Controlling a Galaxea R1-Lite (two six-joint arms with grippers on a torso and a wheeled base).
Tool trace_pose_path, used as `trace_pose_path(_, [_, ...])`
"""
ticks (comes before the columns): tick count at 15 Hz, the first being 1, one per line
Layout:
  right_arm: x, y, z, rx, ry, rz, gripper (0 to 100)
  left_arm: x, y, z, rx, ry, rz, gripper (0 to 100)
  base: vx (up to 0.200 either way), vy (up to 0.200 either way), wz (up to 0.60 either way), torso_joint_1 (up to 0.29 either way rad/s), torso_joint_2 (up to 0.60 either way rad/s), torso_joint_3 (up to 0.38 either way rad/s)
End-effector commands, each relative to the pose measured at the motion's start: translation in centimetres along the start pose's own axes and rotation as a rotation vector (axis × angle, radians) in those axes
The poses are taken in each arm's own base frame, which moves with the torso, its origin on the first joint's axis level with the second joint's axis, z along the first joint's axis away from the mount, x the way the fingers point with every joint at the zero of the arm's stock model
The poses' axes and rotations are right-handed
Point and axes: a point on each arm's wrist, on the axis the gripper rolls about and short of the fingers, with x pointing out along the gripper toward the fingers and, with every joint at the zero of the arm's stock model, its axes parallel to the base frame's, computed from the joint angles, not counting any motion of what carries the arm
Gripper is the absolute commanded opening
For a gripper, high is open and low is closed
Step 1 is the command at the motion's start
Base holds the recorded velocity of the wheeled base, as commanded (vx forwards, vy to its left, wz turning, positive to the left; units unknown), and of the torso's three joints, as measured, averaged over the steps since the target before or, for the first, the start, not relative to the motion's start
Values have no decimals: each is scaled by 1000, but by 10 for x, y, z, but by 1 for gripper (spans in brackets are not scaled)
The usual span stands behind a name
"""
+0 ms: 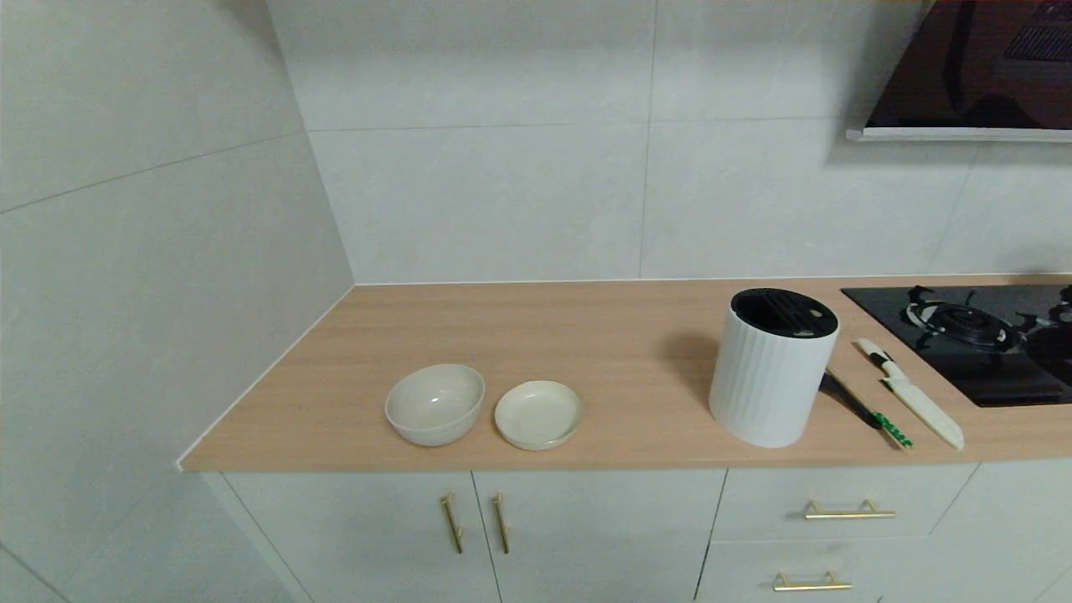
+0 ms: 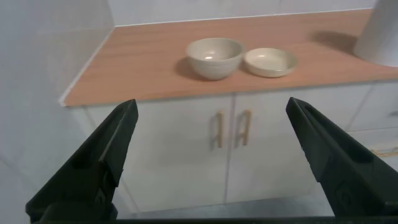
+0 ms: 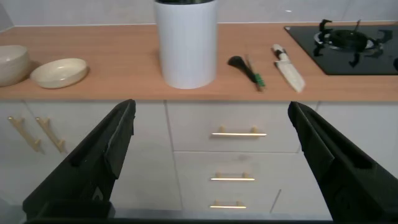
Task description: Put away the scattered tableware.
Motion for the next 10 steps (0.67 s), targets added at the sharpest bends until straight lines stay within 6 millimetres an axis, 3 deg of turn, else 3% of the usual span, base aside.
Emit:
trace_pose_path(1, [0,0,0,0,0,1,100,0,0,0,0,0,0,100,0,200,0,2,7,2])
trace_pose_path(10, [0,0,0,0,0,1,100,0,0,0,2,0,0,100,0,200,0,2,3,2])
